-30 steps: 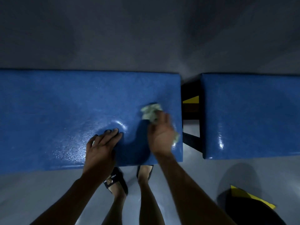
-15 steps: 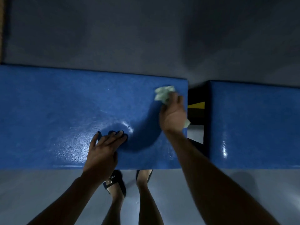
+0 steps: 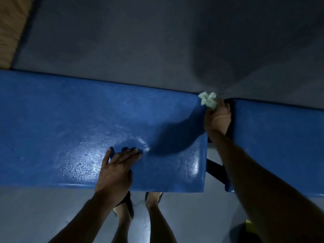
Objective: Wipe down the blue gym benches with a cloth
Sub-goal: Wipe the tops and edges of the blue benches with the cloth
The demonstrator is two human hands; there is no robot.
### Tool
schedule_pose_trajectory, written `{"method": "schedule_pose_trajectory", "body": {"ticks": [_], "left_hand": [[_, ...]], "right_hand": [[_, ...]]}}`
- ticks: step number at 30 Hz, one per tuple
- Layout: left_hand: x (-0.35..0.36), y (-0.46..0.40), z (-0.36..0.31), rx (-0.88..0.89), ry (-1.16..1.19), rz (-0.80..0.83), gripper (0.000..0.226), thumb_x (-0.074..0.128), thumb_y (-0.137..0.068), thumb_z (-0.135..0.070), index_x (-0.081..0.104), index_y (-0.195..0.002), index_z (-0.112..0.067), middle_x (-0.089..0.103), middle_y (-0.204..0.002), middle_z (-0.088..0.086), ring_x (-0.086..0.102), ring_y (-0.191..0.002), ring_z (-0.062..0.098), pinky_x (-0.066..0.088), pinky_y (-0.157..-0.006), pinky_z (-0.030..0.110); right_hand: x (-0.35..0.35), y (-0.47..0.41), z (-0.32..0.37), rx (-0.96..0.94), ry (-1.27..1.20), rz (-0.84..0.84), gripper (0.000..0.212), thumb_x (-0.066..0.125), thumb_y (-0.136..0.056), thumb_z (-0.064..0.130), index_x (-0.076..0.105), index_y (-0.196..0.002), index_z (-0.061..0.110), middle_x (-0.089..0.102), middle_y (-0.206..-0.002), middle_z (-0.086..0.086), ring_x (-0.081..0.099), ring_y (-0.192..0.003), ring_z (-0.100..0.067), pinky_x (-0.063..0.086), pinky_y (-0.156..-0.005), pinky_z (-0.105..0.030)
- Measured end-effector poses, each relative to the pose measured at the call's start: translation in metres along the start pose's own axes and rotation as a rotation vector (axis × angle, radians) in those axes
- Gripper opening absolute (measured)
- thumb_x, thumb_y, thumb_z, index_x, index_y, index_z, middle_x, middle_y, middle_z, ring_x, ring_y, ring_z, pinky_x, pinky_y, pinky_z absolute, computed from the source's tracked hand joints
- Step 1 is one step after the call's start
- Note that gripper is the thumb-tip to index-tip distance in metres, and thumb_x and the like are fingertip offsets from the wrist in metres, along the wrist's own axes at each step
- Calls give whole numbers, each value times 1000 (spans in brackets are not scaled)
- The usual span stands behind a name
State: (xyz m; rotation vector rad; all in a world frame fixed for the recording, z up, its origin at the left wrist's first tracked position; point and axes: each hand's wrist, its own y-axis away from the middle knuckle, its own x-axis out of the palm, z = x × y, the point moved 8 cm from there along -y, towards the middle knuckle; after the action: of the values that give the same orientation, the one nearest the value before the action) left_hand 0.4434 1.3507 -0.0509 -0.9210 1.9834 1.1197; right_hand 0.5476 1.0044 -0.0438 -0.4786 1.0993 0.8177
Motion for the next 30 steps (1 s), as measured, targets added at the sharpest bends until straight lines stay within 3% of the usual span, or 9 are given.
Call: {"method": "schedule_pose_trajectory", "body": {"ticks": [3, 6, 8, 12, 14, 17, 22, 26, 30], "left_hand": [[-2, 0, -1, -7, 22, -19, 71, 34, -71, -13, 54, -135, -36, 53, -140, -18, 40, -130, 4, 14, -118, 43], [0, 0, 0, -4, 24, -3, 71, 38, -71, -12, 53, -136, -36, 53, -141, -18, 39, -131, 3, 15, -118, 44], [0, 1, 1, 7, 21, -7, 70, 33, -72, -16, 54, -135, -35, 53, -140, -18, 40, -131, 3, 18, -117, 46], [-2, -1, 0, 9, 19, 10, 69, 30, -72, -18, 57, -133, -35, 54, -139, -18, 42, -129, 3, 19, -116, 47], [-2, -1, 1, 2, 15, 11, 69, 29, -72, -18, 57, -133, -35, 54, -140, -19, 43, -129, 3, 18, -117, 47], [-3, 0, 1, 3, 27, 7, 68, 30, -73, -18, 56, -133, -34, 54, -140, -18, 43, -129, 3, 18, -117, 47], [-4, 3, 0, 1, 39, 15, 68, 31, -74, -17, 54, -136, -34, 53, -140, -19, 41, -131, 3, 16, -117, 46], [-5, 3, 0, -10, 25, 37, 71, 28, -72, -15, 54, -136, -34, 54, -140, -18, 44, -131, 4, 16, -116, 44], [-4, 2, 2, 7, 31, 86, 72, 30, -69, -14, 56, -134, -34, 54, -140, -17, 49, -130, 5, 16, -116, 44]], "right_hand": [[19, 24, 44, -78, -95, -43, 40, 52, -75, 11, 65, -113, 6, 59, -104, -21, 58, -89, -36, 38, -82, -33], [47, 53, 112, -370, -37, 76, 37, 60, -72, 8, 67, -108, 10, 59, -95, -16, 57, -78, -35, 43, -73, -36], [61, 75, 152, -600, 18, 162, 38, 53, -72, 9, 68, -106, 12, 59, -92, -15, 56, -73, -35, 48, -67, -39], [53, 55, 143, -878, 217, 158, 31, 49, -84, 19, 70, -107, 21, 60, -88, -12, 57, -71, -34, 48, -63, -40], [34, 22, 100, -812, 273, 166, 35, 47, -85, 19, 67, -114, 20, 60, -98, -15, 60, -78, -37, 52, -69, -41], [2, -9, 39, -519, 216, 276, 40, 47, -91, 17, 57, -129, 20, 55, -122, -17, 61, -95, -38, 52, -81, -39], [19, 25, 65, -150, 130, 157, 38, 53, -92, 28, 56, -127, 14, 54, -123, -17, 61, -94, -40, 48, -76, -41], [54, 62, 129, -222, 98, 224, 40, 47, -94, 36, 55, -125, 11, 55, -118, -16, 63, -87, -37, 48, -71, -39], [42, 62, 137, -612, 156, 224, 30, 60, -89, 26, 65, -117, 17, 62, -101, -15, 64, -71, -36, 52, -55, -36]]}}
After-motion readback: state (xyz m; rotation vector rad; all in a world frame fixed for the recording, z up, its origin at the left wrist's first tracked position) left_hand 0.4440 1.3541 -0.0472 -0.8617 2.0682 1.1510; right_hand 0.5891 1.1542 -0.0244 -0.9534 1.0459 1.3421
